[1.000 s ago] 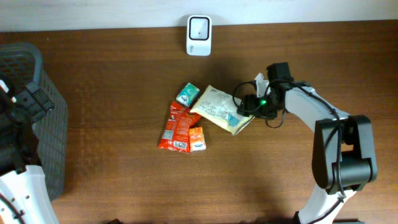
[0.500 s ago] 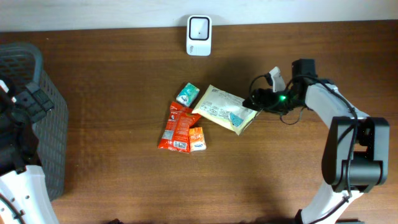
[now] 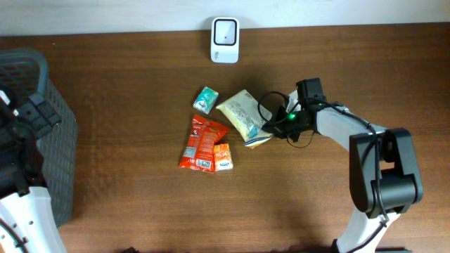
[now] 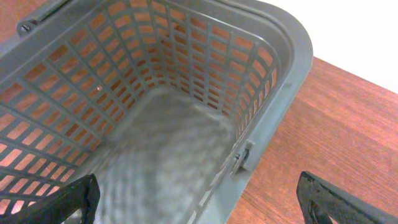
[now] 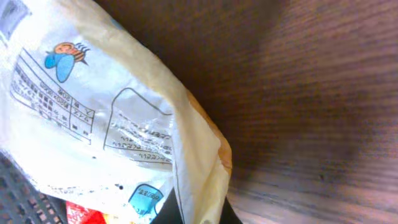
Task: Scan the item barcode
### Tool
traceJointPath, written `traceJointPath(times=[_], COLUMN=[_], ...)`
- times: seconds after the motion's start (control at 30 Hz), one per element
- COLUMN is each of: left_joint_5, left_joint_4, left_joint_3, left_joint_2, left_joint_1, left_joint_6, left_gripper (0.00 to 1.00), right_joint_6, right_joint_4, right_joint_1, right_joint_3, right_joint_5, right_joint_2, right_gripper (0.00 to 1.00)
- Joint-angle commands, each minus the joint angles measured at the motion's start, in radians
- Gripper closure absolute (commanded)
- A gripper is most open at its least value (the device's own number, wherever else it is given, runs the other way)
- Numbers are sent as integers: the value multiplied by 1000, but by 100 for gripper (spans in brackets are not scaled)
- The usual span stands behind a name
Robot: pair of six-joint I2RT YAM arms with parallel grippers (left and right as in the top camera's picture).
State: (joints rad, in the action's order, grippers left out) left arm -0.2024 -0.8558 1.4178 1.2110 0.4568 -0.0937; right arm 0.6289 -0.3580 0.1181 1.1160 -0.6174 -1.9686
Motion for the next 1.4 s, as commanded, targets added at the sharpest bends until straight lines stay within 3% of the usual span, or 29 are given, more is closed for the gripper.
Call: traceJointPath(times=[0.0, 0.1, 0.17, 0.27, 0.37, 0.57, 0.63, 0.73, 1.0, 1.37], left_joint_5=[-4, -4, -4, -4, -4, -4, -4, -4, -4, -4], left_joint_4=[1, 1, 1, 1, 1, 1, 1, 1, 1, 1], left_joint_3=[3, 3, 3, 3, 3, 3, 3, 3, 3, 3], left_joint_2=[0, 0, 0, 0, 0, 0, 0, 0, 0, 0], left_joint_1=[5, 5, 5, 5, 5, 5, 5, 5, 5, 5], left_joint_6=[13, 13, 13, 13, 13, 13, 13, 13, 13, 13], left_gripper=[1, 1, 1, 1, 1, 1, 1, 1, 1, 1], right_joint_6=[-190, -433, -669, -1055, -1327, -1522, -1639, -1941, -1960, -1944], right_joint_4=[34, -42, -169, -468, -721, -1004, -1110, -1342, -1332, -1176], right_joint_1=[-29, -69, -95, -105, -89, -69, -59, -39, -18, -19], right_joint_3=[-11, 43, 112, 253, 394, 597, 643, 718, 760, 939], right_joint_5=[-86, -210, -266, -266, -265, -282, -317, -356, -359, -443], right_joint_2=[-29, -29, -29, -29, -29, -29, -29, -27, 10, 10], right_gripper=[96, 96, 96, 96, 96, 96, 96, 96, 96, 96])
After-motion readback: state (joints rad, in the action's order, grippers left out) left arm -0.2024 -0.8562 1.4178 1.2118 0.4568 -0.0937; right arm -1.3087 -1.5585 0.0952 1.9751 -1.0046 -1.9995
